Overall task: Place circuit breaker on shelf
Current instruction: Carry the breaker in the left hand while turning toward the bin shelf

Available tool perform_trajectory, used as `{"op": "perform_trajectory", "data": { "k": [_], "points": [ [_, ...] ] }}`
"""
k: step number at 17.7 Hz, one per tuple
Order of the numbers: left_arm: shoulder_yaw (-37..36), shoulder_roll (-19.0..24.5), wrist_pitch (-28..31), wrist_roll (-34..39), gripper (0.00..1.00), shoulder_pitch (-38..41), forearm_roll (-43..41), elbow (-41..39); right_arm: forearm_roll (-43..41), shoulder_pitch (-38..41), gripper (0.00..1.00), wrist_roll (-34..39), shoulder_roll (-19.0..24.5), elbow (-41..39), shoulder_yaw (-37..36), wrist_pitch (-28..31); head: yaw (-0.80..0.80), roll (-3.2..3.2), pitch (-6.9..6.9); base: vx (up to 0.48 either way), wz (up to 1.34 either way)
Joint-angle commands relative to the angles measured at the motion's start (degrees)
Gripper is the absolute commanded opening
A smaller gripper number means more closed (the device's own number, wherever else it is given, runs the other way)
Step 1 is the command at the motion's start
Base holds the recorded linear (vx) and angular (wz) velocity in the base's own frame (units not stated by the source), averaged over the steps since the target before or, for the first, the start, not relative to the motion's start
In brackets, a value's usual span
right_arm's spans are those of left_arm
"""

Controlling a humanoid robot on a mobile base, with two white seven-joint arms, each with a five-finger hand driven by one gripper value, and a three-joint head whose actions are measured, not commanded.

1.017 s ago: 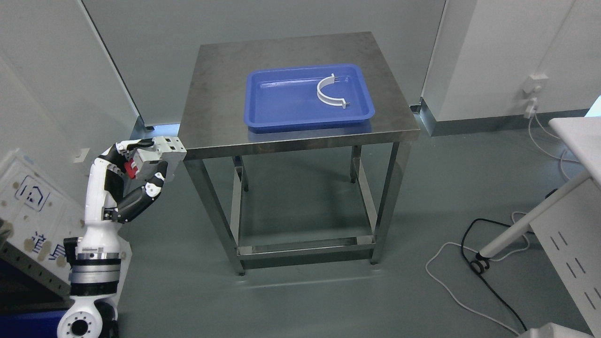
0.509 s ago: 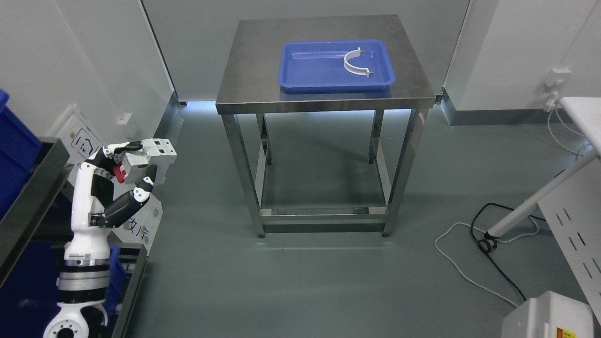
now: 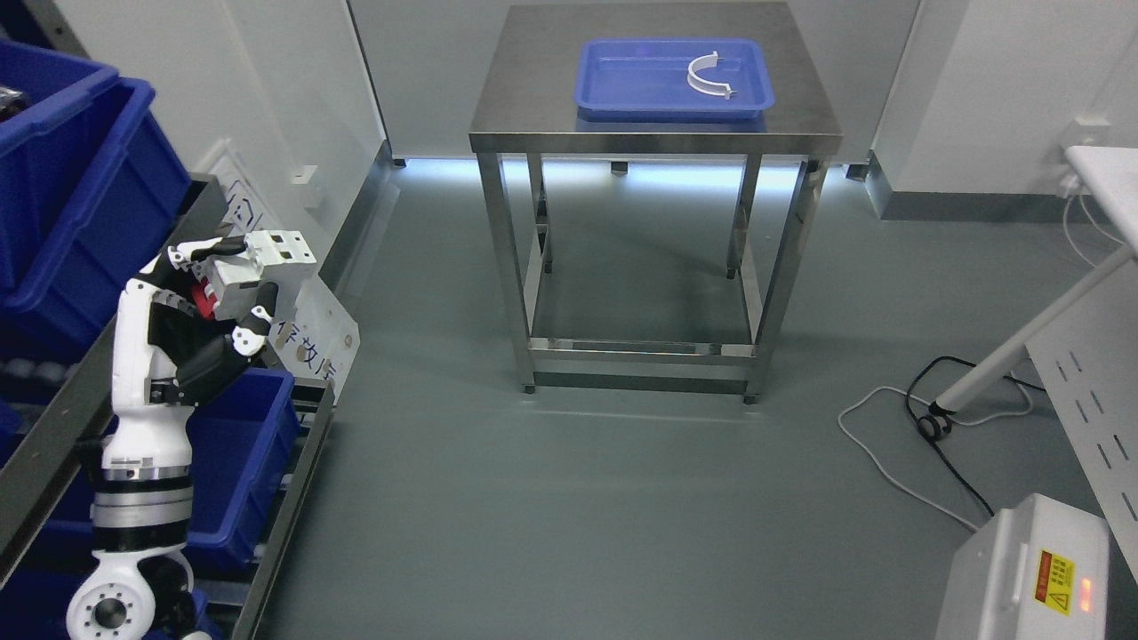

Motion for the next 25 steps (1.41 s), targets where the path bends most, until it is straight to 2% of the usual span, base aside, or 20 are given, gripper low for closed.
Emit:
{"op": "perform_trajectory", "data": {
  "k": [1,3,7,11,18,22,25],
  "points": [
    [0.6,1.0,1.0,-0.2,0.06,-2.5,0.1,0.1,0.0,0.0,1.00,0.0,-1.0,0.0,1.1,3.3,0.00,0.00,0.00,-0.146,0.22],
    [1.0,1.2,1.0,-0.2,0.06,-2.5,0.1,0.1,0.0,0.0,1.00,0.0,-1.0,0.0,1.1,3.3,0.00,0.00,0.00,-0.151,0.23],
    [1.3,4.4,0.8,-0.2,0.07,-2.7,0.1,0.1,0.0,0.0,1.00,0.0,-1.0,0.0,1.1,3.3,0.00,0.00,0.00,-0.122,0.28],
    [1.2,5.4,2.3,-0.1,0.07,-6.7,-0.2,0.1,0.0,0.0,1.00,0.0,-1.0,0.0,1.1,3.3,0.00,0.00,0.00,-0.103,0.51],
    [0.6,8.2,4.0,-0.2,0.07,-11.5,-1.0,1.0,0.0,0.0,1.00,0.0,-1.0,0.0,1.1,3.3,0.00,0.00,0.00,-0.107,1.02],
    [0.3,9.8,5.0,-1.1,0.07,-13.6,-4.2,4.6,0.0,0.0,1.00,0.0,-1.0,0.0,1.1,3.3,0.00,0.00,0.00,-0.047,1.22],
    [-1.8,12.4,5.2,-5.9,0.07,-16.6,-7.0,10.0,0.0,0.0,1.00,0.0,-1.0,0.0,1.1,3.3,0.00,0.00,-0.01,0.031,0.99]
  ]
}}
